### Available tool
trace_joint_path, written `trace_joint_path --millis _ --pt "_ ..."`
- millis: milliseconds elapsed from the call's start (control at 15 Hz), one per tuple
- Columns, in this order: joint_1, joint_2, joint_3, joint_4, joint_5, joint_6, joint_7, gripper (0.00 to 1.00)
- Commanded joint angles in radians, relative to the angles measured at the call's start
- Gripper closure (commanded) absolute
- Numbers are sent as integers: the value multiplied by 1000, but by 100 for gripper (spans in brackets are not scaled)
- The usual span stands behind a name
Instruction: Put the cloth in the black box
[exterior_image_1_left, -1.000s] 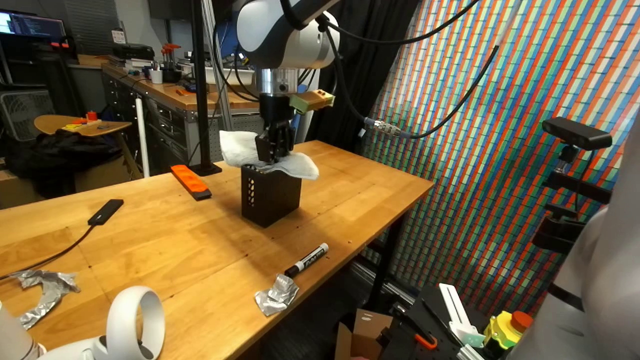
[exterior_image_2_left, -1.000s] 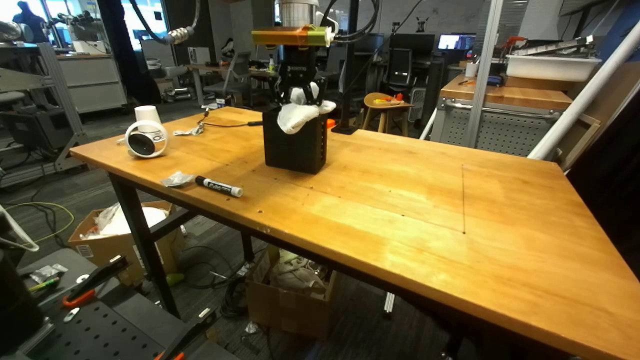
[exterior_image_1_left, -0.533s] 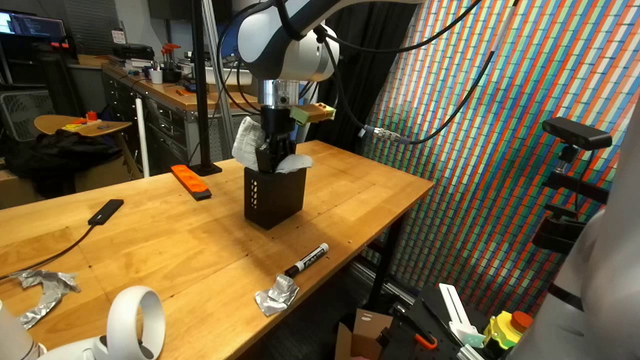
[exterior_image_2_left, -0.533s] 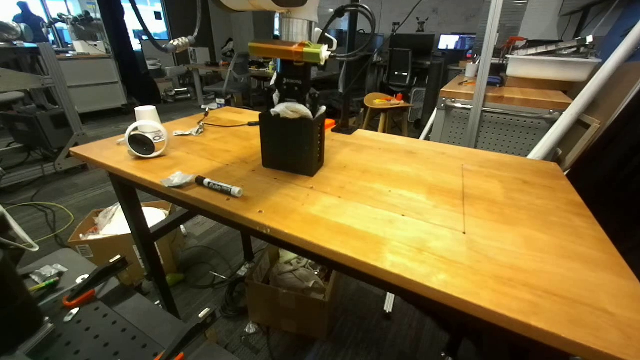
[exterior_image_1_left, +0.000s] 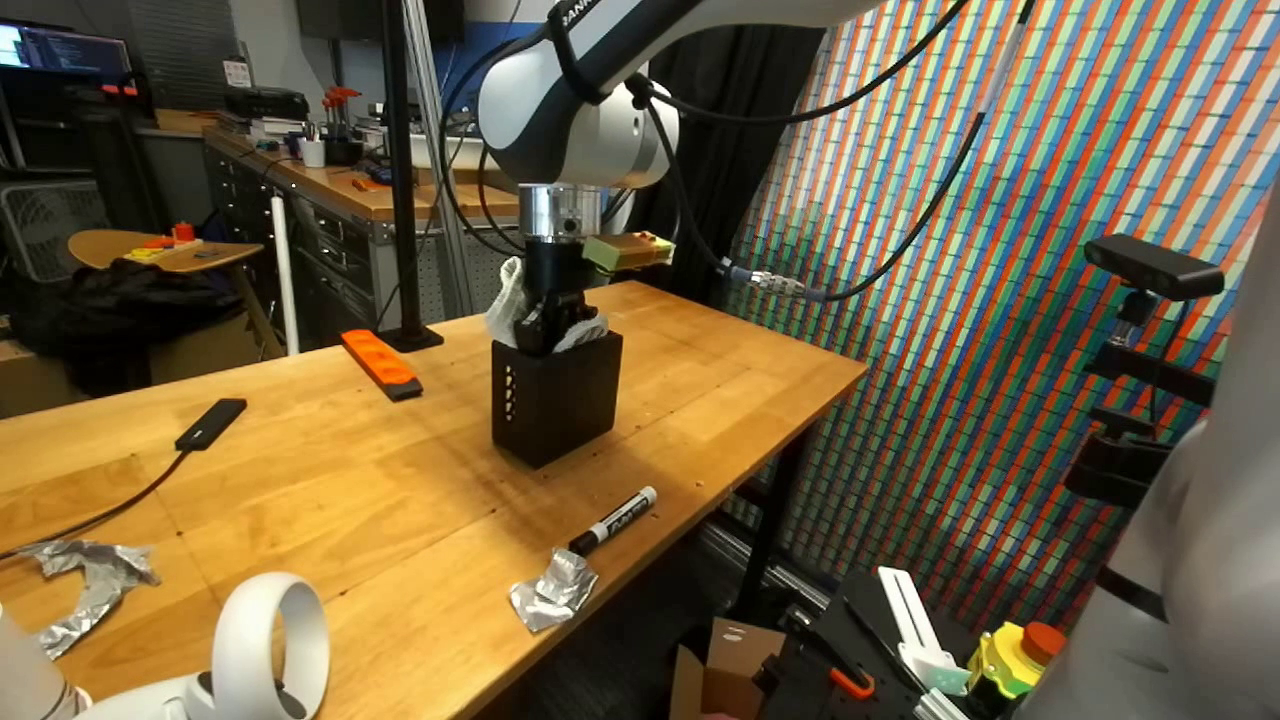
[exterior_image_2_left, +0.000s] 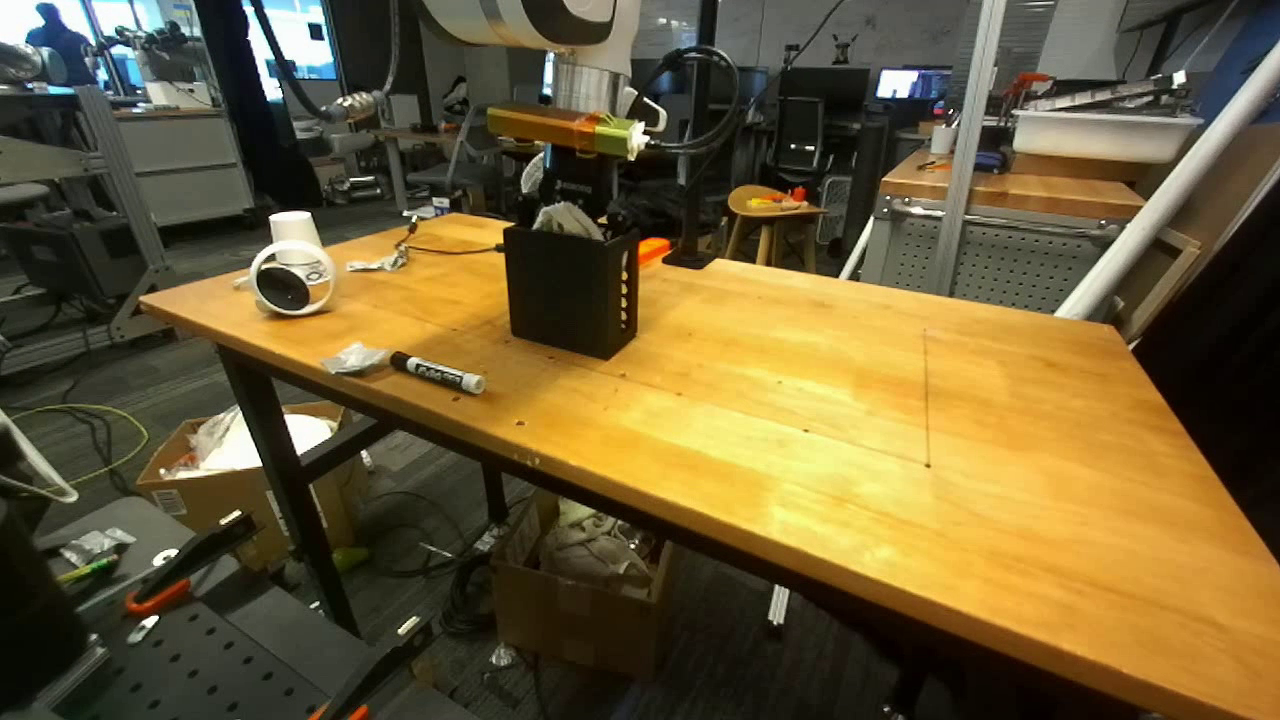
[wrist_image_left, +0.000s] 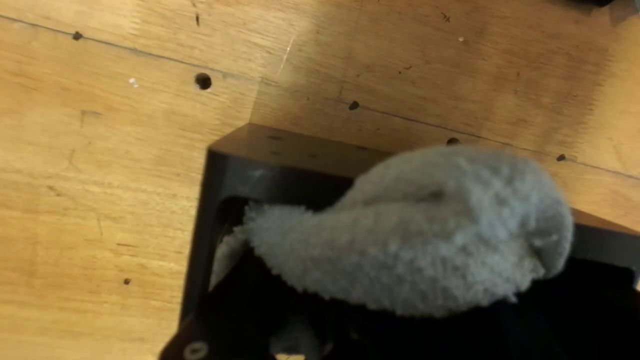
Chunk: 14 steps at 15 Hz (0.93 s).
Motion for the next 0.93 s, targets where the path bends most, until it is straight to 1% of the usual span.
trace_joint_path --millis 0,67,200,267,333,600,667,867 --pt "-14 -26 8 -12 32 -8 -14 75" --pt "-17 -46 6 -4 37 -12 -15 52" --pt "-19 -76 4 8 44 -14 -14 49" --pt "-20 -93 2 16 45 -18 -14 43" --pt "-20 -112 1 22 43 -20 -14 34" --pt "-9 -178 -3 37 30 -16 -4 5" --pt "-8 -192 -4 39 32 -18 -8 0" --pt "2 -225 -3 41 33 -18 -8 0"
